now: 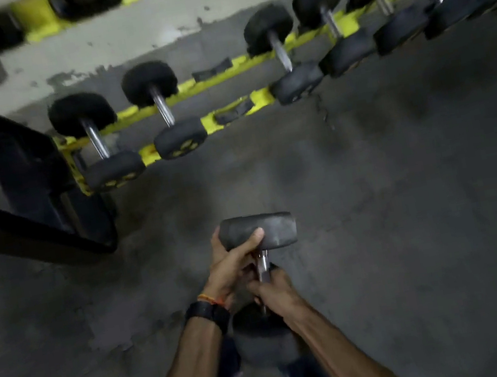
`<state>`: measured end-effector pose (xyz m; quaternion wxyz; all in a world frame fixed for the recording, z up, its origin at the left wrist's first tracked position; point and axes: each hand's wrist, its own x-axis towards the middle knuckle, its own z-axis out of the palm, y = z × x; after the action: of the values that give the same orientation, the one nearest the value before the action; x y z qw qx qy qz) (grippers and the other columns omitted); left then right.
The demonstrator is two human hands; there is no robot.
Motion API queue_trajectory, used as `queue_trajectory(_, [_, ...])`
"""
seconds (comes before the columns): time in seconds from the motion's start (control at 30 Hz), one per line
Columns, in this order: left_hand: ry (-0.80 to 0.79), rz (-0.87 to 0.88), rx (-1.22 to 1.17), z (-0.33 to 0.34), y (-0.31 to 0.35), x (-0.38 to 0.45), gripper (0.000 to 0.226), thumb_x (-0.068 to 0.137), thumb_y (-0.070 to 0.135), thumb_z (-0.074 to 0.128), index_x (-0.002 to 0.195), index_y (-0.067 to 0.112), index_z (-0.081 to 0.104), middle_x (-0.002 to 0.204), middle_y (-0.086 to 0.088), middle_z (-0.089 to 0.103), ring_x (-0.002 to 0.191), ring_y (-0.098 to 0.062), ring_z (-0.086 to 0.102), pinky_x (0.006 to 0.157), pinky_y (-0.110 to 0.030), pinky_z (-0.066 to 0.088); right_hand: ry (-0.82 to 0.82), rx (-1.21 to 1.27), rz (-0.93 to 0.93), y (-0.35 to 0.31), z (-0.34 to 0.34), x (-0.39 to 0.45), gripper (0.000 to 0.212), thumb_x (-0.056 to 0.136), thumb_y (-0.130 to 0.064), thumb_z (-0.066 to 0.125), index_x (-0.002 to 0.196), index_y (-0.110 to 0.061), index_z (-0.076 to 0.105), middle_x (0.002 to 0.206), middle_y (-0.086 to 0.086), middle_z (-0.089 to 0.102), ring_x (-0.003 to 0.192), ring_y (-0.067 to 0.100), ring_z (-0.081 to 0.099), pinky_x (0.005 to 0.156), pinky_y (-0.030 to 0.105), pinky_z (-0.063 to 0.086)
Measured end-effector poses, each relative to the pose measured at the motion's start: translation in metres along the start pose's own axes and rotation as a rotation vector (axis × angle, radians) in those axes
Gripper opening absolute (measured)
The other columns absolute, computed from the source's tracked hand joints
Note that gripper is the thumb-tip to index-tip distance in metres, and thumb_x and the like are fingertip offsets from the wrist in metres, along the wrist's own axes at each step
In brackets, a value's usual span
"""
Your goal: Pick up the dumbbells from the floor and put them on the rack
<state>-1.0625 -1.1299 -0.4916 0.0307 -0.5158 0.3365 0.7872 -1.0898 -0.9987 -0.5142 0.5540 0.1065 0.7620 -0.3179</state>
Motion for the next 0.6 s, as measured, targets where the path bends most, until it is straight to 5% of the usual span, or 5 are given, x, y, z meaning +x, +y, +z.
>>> queue_trajectory(0.13, [-0.059,0.080,-0.092,0.031,0.086,0.001,0.087,0.072,0.021,0.094,0.146,0.015,0.050,0.137,-0.014,0.070,0.118,-0.029,0.074,0.090,-0.040,0.063,0.036,-0.125,-0.093,-0.078,-0.043,0.008,0.023,0.071,-0.041,0.068,0.092,-0.034,0.063,0.083,0.000,0.069,0.074,0.026,0.066,0.067,0.042,0.054])
queue_trajectory(0.27, [-0.068,0.152,-0.172,0.055,0.169,0.046,0.087,0.074,0.013,0.094,0.148,0.017,0.047,0.133,-0.010,0.074,0.121,-0.031,0.072,0.099,-0.043,0.061,0.108,-0.239,-0.222,-0.205,-0.076,0.020,0.022,0.091,-0.019,0.066,0.109,-0.031,0.062,0.104,0.006,0.071,0.094,0.029,0.069,0.077,0.036,0.052])
queue_trajectory(0.47, [-0.031,0.218,-0.232,0.072,0.242,0.156,0.102,0.062,0.026,0.104,0.148,0.023,0.048,0.137,-0.011,0.072,0.129,-0.035,0.067,0.111,-0.059,0.052,0.159,-0.359,-0.267,-0.315,-0.095,0.111,0.037,0.096,-0.020,0.064,0.133,-0.019,0.067,0.120,0.010,0.074,0.112,0.033,0.070,0.081,0.029,0.047])
queue_trajectory(0.6, [0.030,0.215,-0.270,0.089,0.281,0.223,0.112,0.056,0.036,0.106,0.150,0.024,0.047,0.137,-0.006,0.072,0.128,-0.027,0.069,0.111,-0.052,0.053,0.135,-0.320,-0.240,-0.372,-0.100,0.169,0.021,0.091,-0.009,0.069,0.110,-0.017,0.069,0.094,0.003,0.072,0.089,0.025,0.069,0.062,0.018,0.049])
